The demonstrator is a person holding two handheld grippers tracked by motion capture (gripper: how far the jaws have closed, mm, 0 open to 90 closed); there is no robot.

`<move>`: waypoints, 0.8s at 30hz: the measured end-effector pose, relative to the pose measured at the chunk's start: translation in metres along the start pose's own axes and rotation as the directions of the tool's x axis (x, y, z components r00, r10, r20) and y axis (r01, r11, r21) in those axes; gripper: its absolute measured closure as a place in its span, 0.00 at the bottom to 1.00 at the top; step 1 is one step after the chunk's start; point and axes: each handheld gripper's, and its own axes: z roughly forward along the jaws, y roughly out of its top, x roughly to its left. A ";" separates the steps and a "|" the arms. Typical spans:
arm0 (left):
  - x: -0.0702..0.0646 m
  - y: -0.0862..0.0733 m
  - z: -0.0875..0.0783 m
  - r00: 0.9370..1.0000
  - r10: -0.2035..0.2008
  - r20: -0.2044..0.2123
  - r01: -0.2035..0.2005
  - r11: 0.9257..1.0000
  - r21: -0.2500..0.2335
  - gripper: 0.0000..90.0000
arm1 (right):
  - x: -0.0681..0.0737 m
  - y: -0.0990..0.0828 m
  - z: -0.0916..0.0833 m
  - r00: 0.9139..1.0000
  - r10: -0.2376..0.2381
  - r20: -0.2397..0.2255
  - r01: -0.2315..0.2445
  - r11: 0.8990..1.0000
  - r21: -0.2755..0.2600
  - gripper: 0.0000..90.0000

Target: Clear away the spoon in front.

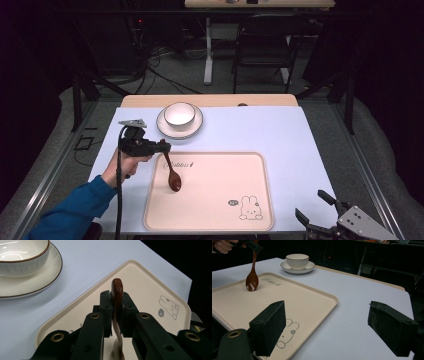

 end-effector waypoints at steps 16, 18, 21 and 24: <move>0.005 -0.002 0.018 0.999 -0.003 -0.045 0.003 1.000 -0.007 0.88 | 0.000 0.000 0.000 1.000 0.001 0.001 -0.001 1.000 0.001 0.16; 0.006 -0.002 0.020 0.999 -0.002 -0.049 0.002 1.000 -0.007 0.88 | 0.000 0.000 0.000 1.000 0.002 0.001 -0.002 1.000 0.001 0.16; 0.007 -0.002 0.021 0.998 -0.002 -0.055 0.001 1.000 -0.010 0.87 | 0.000 0.000 0.000 1.000 0.003 0.001 -0.003 1.000 0.001 0.16; 0.009 -0.003 0.024 0.998 -0.002 -0.062 0.001 1.000 -0.015 0.87 | 0.000 0.000 0.000 1.000 0.002 0.001 -0.002 1.000 0.001 0.16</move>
